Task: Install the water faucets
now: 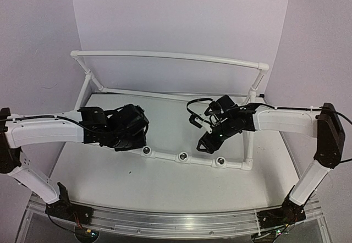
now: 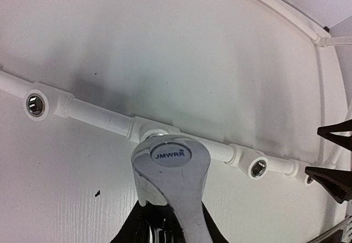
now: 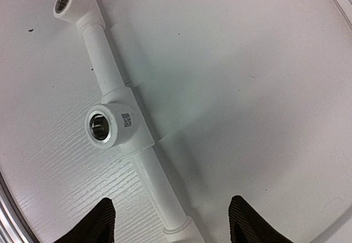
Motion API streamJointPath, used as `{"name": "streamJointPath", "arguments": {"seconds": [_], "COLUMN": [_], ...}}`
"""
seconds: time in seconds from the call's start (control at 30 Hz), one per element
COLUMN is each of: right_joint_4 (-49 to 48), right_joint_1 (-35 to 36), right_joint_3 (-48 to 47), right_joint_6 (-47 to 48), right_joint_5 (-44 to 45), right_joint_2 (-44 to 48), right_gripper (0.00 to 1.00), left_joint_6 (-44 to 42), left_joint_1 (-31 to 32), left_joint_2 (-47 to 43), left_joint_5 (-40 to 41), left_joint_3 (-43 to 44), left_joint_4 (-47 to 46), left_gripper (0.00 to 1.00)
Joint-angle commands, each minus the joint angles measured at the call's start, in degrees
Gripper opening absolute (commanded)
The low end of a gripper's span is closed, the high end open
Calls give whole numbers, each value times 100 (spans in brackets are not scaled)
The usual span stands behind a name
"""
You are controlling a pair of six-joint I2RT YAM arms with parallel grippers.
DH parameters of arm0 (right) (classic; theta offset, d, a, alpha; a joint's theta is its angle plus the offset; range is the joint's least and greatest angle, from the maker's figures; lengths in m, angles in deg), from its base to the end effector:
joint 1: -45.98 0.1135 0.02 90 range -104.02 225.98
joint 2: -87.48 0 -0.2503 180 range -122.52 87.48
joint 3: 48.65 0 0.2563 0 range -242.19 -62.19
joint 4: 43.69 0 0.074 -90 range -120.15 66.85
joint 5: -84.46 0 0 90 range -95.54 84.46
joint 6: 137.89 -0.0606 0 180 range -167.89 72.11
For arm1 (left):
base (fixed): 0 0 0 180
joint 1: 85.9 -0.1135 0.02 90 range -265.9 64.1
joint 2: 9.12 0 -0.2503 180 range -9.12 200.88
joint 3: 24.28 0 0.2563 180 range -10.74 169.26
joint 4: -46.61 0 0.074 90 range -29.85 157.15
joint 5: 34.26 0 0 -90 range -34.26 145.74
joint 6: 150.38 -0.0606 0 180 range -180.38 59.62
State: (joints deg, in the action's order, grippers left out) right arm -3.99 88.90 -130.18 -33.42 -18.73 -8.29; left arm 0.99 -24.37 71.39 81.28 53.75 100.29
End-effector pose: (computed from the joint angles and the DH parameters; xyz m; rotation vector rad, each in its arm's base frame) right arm 0.2629 0.2634 0.1920 -1.3055 2.1856 0.4886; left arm 0.1691 -0.2569 0.2424 -0.1655 2.4509 -0.3894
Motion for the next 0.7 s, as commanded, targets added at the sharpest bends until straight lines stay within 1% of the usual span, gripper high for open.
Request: {"name": "streamJointPath", "arguments": {"seconds": [0.0, 0.17, 0.27, 0.33, 0.5, 0.67], "right_joint_4": [-310, -484, -491, -498, -490, -486], "right_joint_1": [111, 185, 212, 216, 222, 319], "right_joint_3": [145, 272, 317, 361, 462, 566], "right_joint_6": [95, 78, 166, 277, 405, 469], "right_joint_5": [456, 477, 531, 573, 574, 529], "right_joint_2": [-242, -407, -474, -449, -425, -458], "right_gripper": [67, 66, 65, 64, 62, 58], "left_joint_6": [-74, -215, -458, -484, -546, -605], "left_joint_1": [90, 87, 91, 87, 87, 79], "left_joint_2": [244, 227, 123, 97, 500, 792], "left_joint_5": [683, 474, 256, 208, 218, 37], "left_joint_3": [464, 208, -26, -134, 136, 122], "left_joint_4": [295, -206, -756, -965, -801, -1036], "left_gripper": [0, 0, 0, 0, 0, 0]}}
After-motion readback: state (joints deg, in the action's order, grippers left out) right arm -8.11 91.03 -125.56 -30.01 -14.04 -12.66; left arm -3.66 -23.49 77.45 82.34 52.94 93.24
